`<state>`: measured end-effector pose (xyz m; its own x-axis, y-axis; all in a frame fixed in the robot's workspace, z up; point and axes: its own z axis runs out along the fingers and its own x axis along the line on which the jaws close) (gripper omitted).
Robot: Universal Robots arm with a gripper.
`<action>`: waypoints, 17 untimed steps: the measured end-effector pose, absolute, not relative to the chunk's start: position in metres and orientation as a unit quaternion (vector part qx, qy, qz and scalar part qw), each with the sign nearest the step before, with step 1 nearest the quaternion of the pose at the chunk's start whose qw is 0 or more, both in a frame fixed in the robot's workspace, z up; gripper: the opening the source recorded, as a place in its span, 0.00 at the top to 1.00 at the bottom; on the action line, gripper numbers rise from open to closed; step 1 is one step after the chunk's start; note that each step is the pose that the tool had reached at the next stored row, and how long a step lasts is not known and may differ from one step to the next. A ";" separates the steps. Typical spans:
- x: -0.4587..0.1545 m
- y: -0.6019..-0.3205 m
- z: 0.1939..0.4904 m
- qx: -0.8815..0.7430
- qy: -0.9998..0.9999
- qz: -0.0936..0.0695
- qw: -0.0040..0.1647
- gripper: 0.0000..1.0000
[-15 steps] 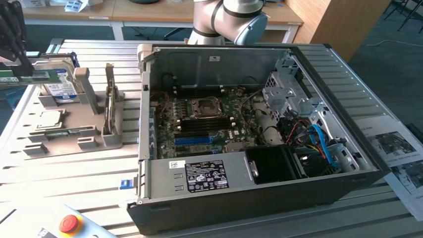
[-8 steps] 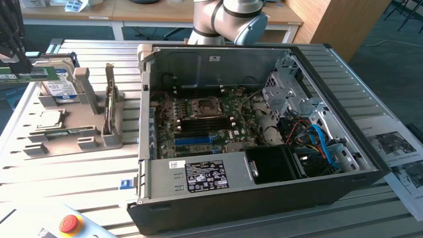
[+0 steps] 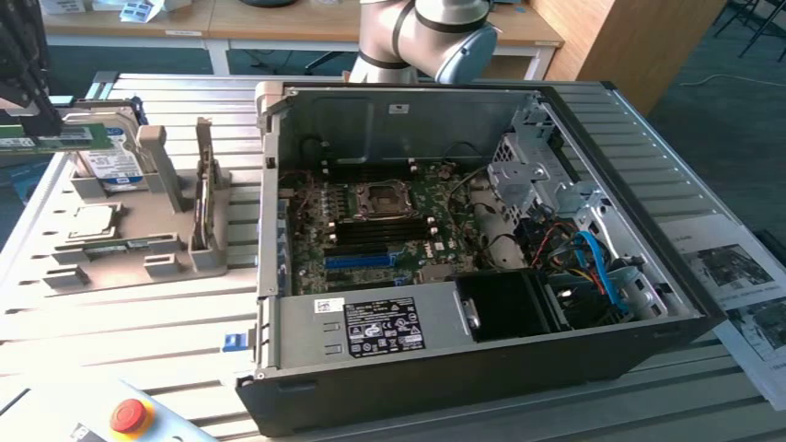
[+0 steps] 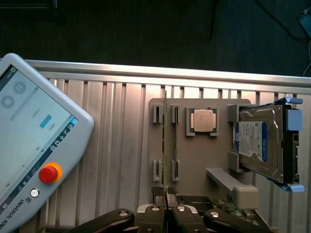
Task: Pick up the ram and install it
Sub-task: 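Pick up the ram and move it above insertion slot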
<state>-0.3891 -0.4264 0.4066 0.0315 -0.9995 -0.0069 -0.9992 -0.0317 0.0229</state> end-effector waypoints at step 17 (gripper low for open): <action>-0.350 -0.428 0.407 0.718 -0.696 -0.011 0.006 0.88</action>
